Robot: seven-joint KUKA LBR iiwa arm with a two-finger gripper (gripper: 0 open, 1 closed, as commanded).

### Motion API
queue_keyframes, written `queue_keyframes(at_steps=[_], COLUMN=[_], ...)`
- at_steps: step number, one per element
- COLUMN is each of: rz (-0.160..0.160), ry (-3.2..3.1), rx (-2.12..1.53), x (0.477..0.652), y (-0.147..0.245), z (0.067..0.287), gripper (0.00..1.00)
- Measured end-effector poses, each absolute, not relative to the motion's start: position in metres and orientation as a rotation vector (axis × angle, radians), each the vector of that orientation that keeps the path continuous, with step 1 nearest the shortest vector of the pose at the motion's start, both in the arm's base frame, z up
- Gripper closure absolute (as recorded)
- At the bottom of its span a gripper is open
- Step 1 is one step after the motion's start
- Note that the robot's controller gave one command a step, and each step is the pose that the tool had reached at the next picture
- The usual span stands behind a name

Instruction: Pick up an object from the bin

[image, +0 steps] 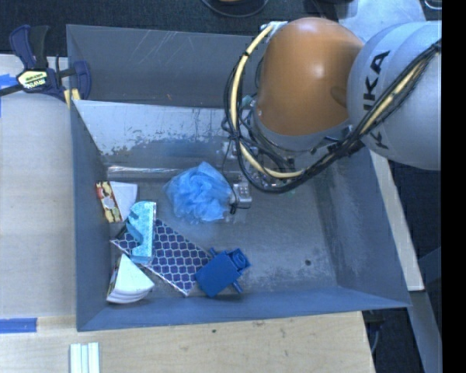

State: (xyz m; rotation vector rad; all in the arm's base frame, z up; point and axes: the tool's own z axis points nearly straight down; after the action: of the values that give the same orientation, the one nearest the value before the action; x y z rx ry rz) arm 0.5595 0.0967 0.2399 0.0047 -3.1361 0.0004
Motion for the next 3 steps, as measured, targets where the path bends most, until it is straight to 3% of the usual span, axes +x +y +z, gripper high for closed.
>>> queue_keyframes(at_steps=[1, 2, 3], rz=[-0.001, -0.001, -0.001], ry=[-3.145, -3.139, -3.093], rx=[-0.001, 0.174, 0.602], x=[0.561, 0.561, 0.565], y=[0.096, 0.094, 0.125], z=[0.245, 0.162, 0.141], gripper=[0.0, 0.0, 0.0])
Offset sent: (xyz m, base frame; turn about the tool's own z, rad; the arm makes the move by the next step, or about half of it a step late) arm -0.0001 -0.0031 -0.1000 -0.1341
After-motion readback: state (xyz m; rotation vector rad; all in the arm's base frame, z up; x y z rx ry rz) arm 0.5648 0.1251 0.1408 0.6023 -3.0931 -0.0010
